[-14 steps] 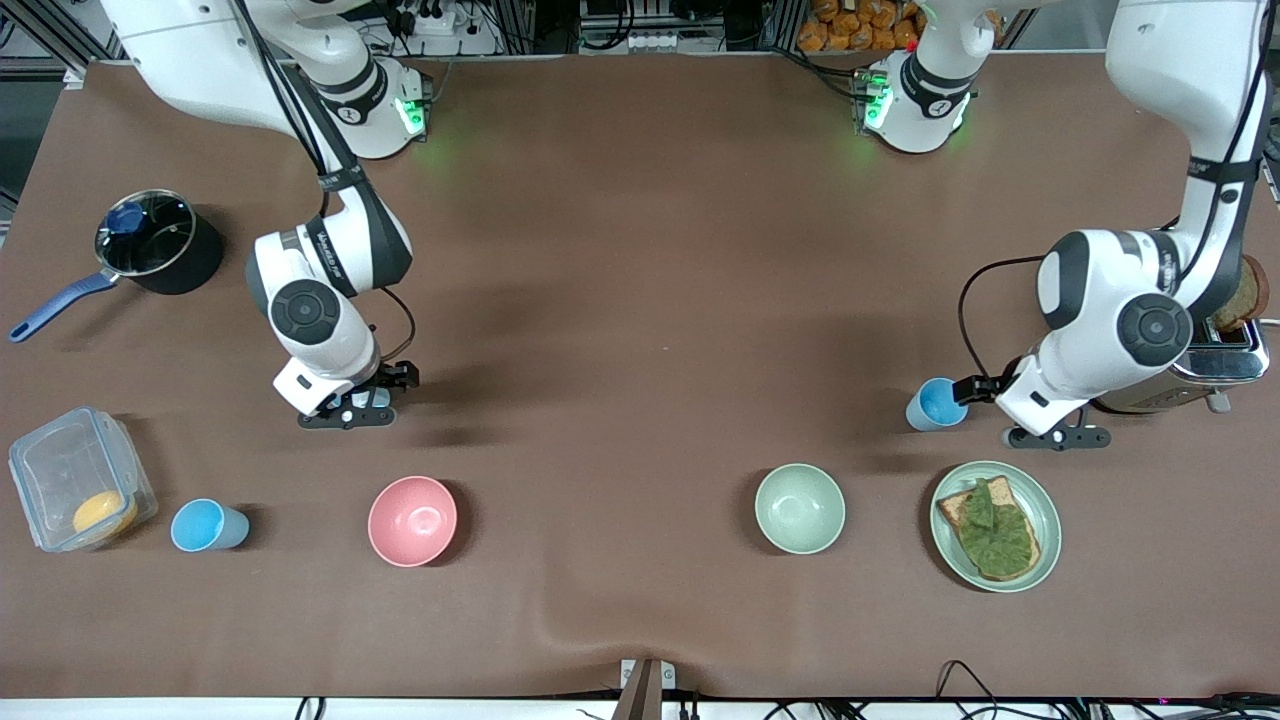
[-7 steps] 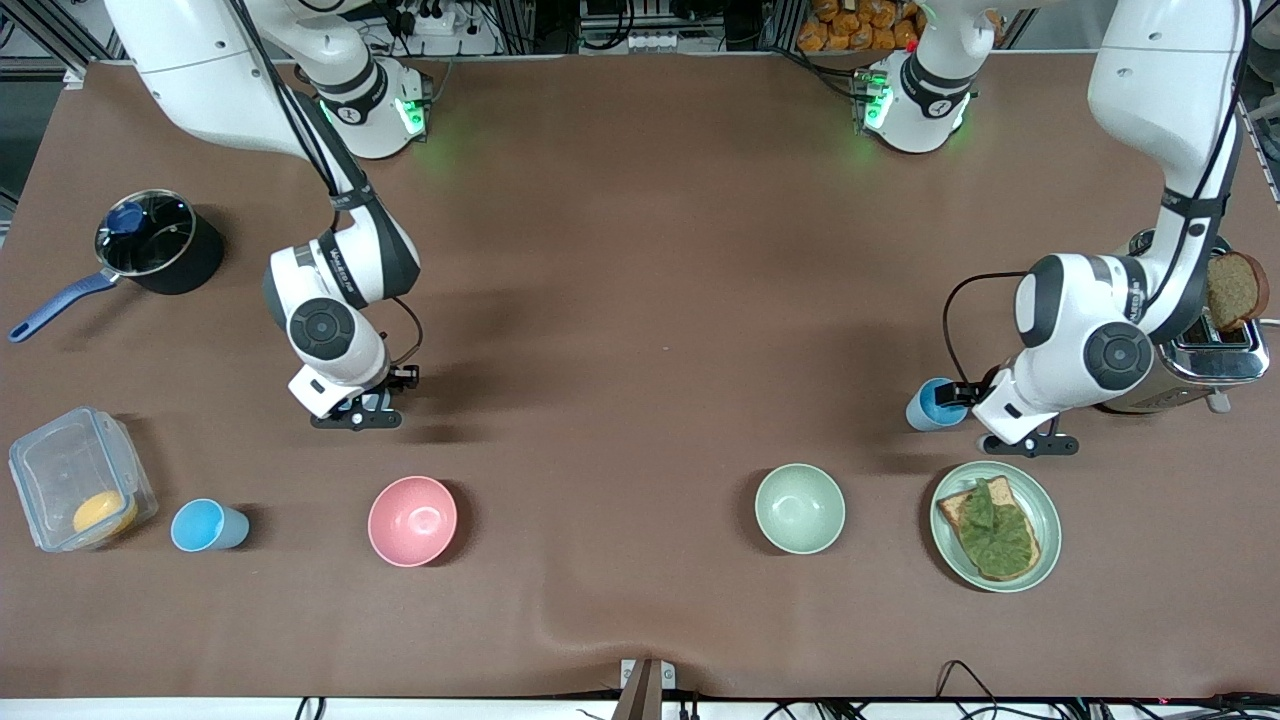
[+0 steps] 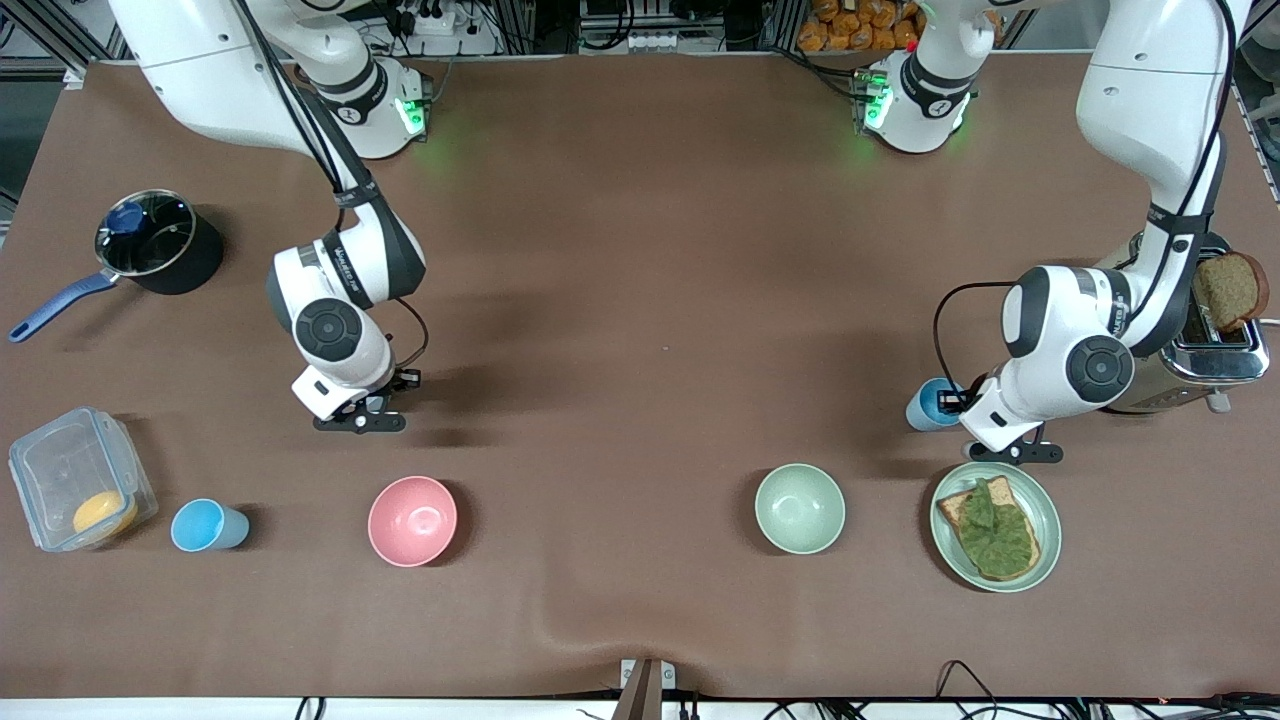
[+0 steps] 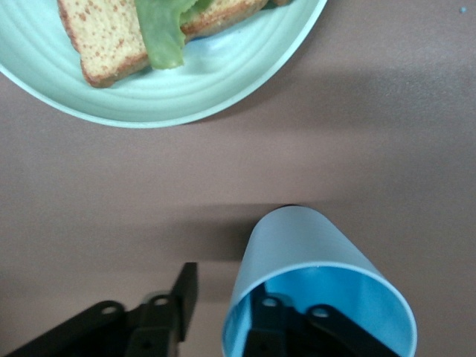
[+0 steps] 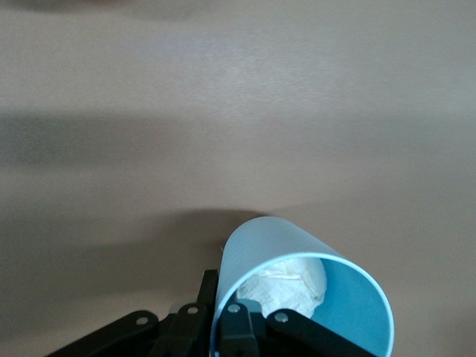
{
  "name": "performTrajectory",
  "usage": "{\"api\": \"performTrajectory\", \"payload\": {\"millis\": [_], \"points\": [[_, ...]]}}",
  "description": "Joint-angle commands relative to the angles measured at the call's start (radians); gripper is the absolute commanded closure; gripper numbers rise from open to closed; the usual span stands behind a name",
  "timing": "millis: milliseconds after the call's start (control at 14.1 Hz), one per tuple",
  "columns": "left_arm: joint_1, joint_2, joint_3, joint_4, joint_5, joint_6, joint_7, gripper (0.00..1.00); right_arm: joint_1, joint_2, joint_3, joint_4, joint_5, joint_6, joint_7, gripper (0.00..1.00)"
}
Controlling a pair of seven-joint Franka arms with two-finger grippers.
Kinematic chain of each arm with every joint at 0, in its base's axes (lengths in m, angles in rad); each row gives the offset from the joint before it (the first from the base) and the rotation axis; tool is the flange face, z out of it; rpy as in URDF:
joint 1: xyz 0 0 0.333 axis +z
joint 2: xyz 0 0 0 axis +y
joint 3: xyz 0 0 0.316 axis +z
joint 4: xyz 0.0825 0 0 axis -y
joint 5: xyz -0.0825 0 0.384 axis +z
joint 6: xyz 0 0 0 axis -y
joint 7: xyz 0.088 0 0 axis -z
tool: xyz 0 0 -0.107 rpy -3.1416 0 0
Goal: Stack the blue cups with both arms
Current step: 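Carry the blue cups with both grippers toward the table's middle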
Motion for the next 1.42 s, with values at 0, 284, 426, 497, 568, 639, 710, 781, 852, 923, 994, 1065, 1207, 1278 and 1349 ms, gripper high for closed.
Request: {"api": "performTrajectory", "payload": {"millis": [0, 284, 426, 497, 568, 639, 710, 781, 852, 923, 994, 1065, 1207, 1278, 1349], "points": [[0.0, 0.008, -0.002, 0.016, 0.006, 0.007, -0.01, 1.0, 0.015, -0.004, 0.03, 0.141, -0.006, -0.2, 0.023, 1.0], [0.011, -0.029, -0.003, 0.014, 0.003, 0.019, -0.013, 1.0, 0.092, -0.004, 0.041, 0.299, 0.138, -0.363, 0.047, 1.0], [0.02, -0.066, -0.006, 0.013, -0.017, 0.018, -0.024, 1.0, 0.137, 0.0, 0.043, 0.349, 0.189, -0.379, 0.128, 1.0], [0.02, -0.086, -0.005, 0.013, -0.049, 0.015, -0.03, 1.0, 0.173, 0.0, 0.043, 0.355, 0.212, -0.374, 0.187, 1.0], [0.02, -0.106, -0.005, 0.013, -0.075, 0.013, -0.039, 1.0, 0.217, 0.008, 0.041, 0.376, 0.229, -0.37, 0.252, 1.0], [0.022, -0.124, -0.005, 0.013, -0.094, 0.011, -0.056, 1.0, 0.249, 0.032, 0.041, 0.411, 0.246, -0.367, 0.315, 1.0], [0.022, -0.147, -0.005, 0.013, -0.111, 0.007, -0.083, 1.0, 0.272, 0.058, 0.043, 0.447, 0.269, -0.359, 0.371, 1.0], [0.023, -0.172, -0.005, 0.011, -0.129, -0.004, -0.103, 1.0, 0.308, 0.084, 0.043, 0.477, 0.293, -0.339, 0.426, 1.0], [0.023, -0.189, -0.005, 0.011, -0.154, -0.018, -0.114, 1.0, 0.338, 0.115, 0.041, 0.507, 0.315, -0.307, 0.484, 1.0], [0.022, -0.202, -0.005, 0.011, -0.169, -0.027, -0.123, 1.0, 0.367, 0.146, 0.041, 0.527, 0.316, -0.27, 0.541, 1.0], [0.022, -0.215, -0.005, 0.008, -0.172, -0.039, -0.136, 1.0, 0.4, 0.169, 0.041, 0.534, 0.318, -0.229, 0.579, 1.0], [0.02, -0.225, -0.006, 0.008, -0.172, -0.056, -0.151, 1.0, 0.43, 0.19, 0.041, 0.534, 0.318, -0.169, 0.63, 1.0], [0.017, -0.25, -0.02, 0.008, -0.172, -0.088, -0.174, 1.0, 0.473, 0.238, 0.041, 0.533, 0.321, -0.06, 0.736, 1.0], [0.017, -0.253, -0.029, 0.014, -0.172, -0.114, -0.171, 1.0, 0.504, 0.255, 0.041, 0.533, 0.319, -0.019, 0.764, 1.0], [0.014, -0.255, -0.044, 0.016, -0.172, -0.145, -0.173, 1.0, 0.513, 0.268, 0.041, 0.533, 0.326, 0.0, 0.765, 1.0]]}}
